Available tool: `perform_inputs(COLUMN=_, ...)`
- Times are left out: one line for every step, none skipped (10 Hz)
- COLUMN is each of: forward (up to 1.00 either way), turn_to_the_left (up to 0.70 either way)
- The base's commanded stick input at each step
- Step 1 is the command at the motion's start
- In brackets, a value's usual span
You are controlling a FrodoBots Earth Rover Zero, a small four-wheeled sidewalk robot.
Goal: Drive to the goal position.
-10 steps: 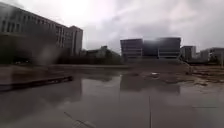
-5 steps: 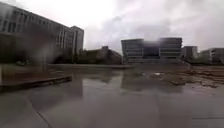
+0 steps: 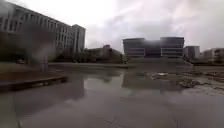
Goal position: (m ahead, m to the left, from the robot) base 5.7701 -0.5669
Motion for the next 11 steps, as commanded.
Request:
perform_inputs(forward=0.7, turn_to_the_left=0.0)
perform_inputs(forward=0.7, turn_to_the_left=0.0)
perform_inputs(forward=0.7, turn_to_the_left=0.0)
perform_inputs(forward=0.7, turn_to_the_left=0.0)
perform_inputs(forward=0.7, turn_to_the_left=0.0)
perform_inputs(forward=0.7, turn_to_the_left=0.0)
perform_inputs(forward=0.7, turn_to_the_left=0.0)
perform_inputs(forward=0.7, turn_to_the_left=0.0)
perform_inputs(forward=0.7, turn_to_the_left=0.0)
perform_inputs(forward=0.7, turn_to_the_left=0.0)
perform_inputs(forward=0.7, turn_to_the_left=0.0)
